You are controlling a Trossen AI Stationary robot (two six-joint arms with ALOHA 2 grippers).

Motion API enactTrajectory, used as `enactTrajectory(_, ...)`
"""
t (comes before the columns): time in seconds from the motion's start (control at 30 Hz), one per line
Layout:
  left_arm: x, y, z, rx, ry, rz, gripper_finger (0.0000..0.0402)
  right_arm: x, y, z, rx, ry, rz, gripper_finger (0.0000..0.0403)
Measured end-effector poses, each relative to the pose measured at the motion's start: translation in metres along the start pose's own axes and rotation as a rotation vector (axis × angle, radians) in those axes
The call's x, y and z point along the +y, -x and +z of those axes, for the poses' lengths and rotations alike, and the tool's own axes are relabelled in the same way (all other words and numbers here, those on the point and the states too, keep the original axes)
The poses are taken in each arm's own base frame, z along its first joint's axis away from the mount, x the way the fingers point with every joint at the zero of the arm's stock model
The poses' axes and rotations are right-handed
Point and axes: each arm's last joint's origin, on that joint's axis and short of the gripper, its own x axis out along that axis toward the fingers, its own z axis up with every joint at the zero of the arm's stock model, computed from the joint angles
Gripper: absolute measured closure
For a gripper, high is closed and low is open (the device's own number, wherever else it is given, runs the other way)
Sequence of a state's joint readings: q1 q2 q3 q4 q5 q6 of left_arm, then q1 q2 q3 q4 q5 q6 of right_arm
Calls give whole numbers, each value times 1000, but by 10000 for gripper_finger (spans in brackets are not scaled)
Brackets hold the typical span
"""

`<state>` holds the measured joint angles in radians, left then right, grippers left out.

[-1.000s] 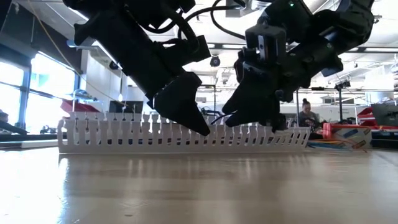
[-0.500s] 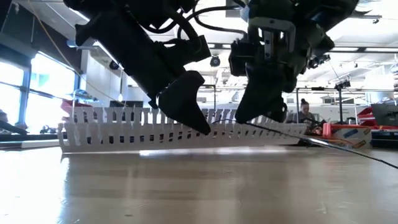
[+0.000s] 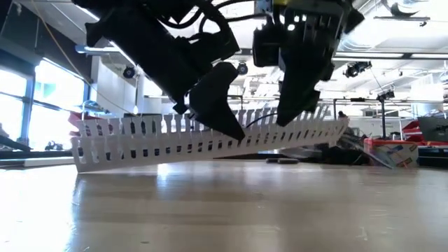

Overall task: Ziptie cables
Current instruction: Put the ziptied cable wires into the white cable duct

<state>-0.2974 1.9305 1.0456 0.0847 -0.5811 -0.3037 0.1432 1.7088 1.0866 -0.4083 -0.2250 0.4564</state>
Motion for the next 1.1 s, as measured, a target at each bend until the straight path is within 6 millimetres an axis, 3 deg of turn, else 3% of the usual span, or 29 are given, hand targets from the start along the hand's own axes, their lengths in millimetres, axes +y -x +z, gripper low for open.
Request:
enactTrajectory(0.2, 1, -3, -5, 32, -7, -12, 401, 12, 28, 10, -25, 121, -89, 222)
enactTrajectory(0.4, 0, -2, -3, 27, 11, -25, 401, 11, 25, 1, -106, 118, -113, 187)
enactTrajectory(0.7, -3, 0, -4, 26, 21, -36, 401, 0, -13, -33, -282, -108, 39, 205)
enactTrajectory(0.83, -5, 2, -4, 23, 22, -41, 401, -4, -20, -46, -429, -248, 134, 223)
enactTrajectory(0.97, -6, 2, -5, 23, 24, -43, 401, -15, -25, -63, -468, -351, 170, 242)
enactTrajectory(1.1, -6, 2, -5, 23, 24, -42, 401, -18, -26, -67, -483, -388, 178, 257)
